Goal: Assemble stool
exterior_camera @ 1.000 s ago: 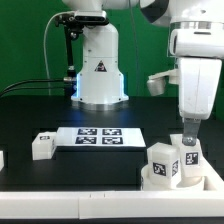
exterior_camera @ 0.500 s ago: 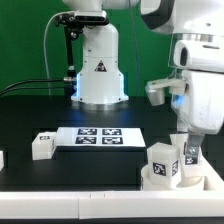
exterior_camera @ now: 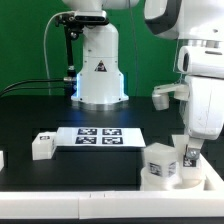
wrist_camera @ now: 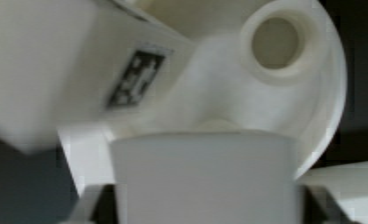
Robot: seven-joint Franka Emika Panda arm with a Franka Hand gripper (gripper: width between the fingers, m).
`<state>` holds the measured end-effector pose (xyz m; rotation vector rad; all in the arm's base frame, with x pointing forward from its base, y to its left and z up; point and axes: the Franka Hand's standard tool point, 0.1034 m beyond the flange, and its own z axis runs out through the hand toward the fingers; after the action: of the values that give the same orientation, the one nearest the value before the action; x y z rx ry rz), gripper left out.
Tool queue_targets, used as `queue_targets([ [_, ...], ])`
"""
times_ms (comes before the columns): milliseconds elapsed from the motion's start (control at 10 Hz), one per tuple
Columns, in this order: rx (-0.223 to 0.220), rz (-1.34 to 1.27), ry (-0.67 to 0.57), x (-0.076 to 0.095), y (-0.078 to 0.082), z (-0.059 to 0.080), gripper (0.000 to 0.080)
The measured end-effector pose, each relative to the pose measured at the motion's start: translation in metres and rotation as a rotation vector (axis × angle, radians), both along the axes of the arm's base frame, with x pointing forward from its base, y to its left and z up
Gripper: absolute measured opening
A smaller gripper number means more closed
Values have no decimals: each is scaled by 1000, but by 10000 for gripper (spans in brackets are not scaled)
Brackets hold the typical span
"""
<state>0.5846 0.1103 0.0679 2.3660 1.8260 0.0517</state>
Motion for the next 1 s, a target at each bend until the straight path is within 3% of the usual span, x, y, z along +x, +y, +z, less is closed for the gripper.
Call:
queue_targets([
  [300,29,-224,-19,0,0,0,334],
  [700,80,-939,37,2,3,-2,335],
  [1000,96,-1120,11,5,7,-1,335],
])
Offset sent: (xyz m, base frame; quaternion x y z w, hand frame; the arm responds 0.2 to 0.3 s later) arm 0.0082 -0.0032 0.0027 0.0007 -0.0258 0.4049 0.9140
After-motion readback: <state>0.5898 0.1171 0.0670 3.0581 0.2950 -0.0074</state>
